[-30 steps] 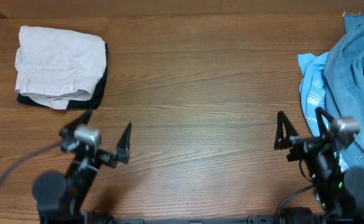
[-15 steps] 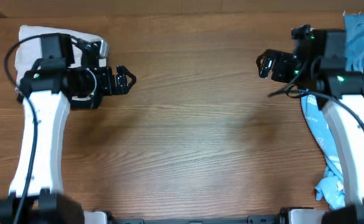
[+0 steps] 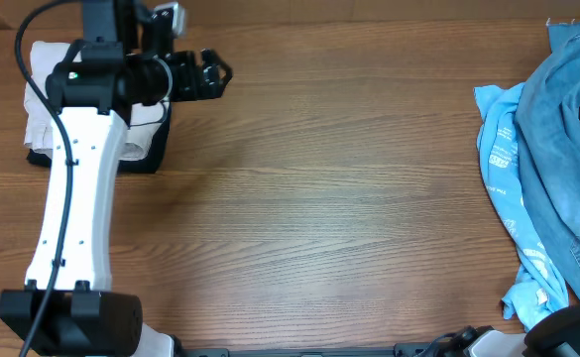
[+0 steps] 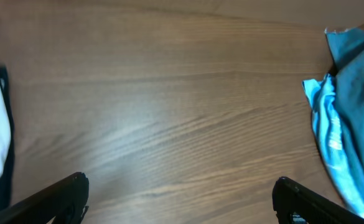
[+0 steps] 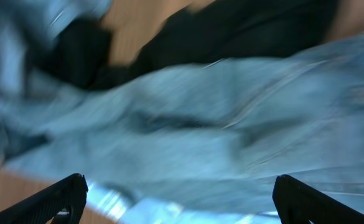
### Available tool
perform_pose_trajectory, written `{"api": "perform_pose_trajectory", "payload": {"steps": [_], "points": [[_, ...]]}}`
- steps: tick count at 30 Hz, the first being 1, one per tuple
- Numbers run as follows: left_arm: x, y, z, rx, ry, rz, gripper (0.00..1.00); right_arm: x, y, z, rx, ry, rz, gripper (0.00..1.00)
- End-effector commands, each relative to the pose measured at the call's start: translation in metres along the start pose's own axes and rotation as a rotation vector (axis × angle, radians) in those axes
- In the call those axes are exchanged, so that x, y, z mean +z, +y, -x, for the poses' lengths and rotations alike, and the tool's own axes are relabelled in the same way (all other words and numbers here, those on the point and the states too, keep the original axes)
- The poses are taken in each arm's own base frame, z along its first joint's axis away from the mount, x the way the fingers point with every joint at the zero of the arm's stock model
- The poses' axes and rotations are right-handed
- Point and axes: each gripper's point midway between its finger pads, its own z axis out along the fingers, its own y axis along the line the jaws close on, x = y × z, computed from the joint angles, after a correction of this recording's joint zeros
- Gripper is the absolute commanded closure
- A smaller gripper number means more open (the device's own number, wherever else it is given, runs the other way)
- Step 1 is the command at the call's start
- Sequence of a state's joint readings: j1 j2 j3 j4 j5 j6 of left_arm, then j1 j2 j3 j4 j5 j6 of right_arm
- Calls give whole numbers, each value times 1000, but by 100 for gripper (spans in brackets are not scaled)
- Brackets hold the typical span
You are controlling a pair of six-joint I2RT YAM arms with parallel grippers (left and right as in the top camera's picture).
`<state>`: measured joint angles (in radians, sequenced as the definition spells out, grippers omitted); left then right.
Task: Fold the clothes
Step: 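Reach the right gripper into the clothes pile and grasp the light-blue jeans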
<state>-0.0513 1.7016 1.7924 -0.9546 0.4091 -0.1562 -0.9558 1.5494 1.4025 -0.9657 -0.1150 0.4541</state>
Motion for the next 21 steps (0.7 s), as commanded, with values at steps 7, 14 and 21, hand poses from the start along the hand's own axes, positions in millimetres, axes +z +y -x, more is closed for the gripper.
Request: {"api": "perform_pose_trajectory", "payload": {"steps": [7, 14, 21], "points": [[11, -48, -11, 302, -14, 246, 3, -19, -44, 55, 153, -130, 24, 0], [24, -55, -24, 333, 36, 235, 2, 4, -66, 49, 173, -89, -81, 0], [29, -56, -25, 336, 44, 225, 2, 37, -83, 34, 166, 15, -150, 0]]}}
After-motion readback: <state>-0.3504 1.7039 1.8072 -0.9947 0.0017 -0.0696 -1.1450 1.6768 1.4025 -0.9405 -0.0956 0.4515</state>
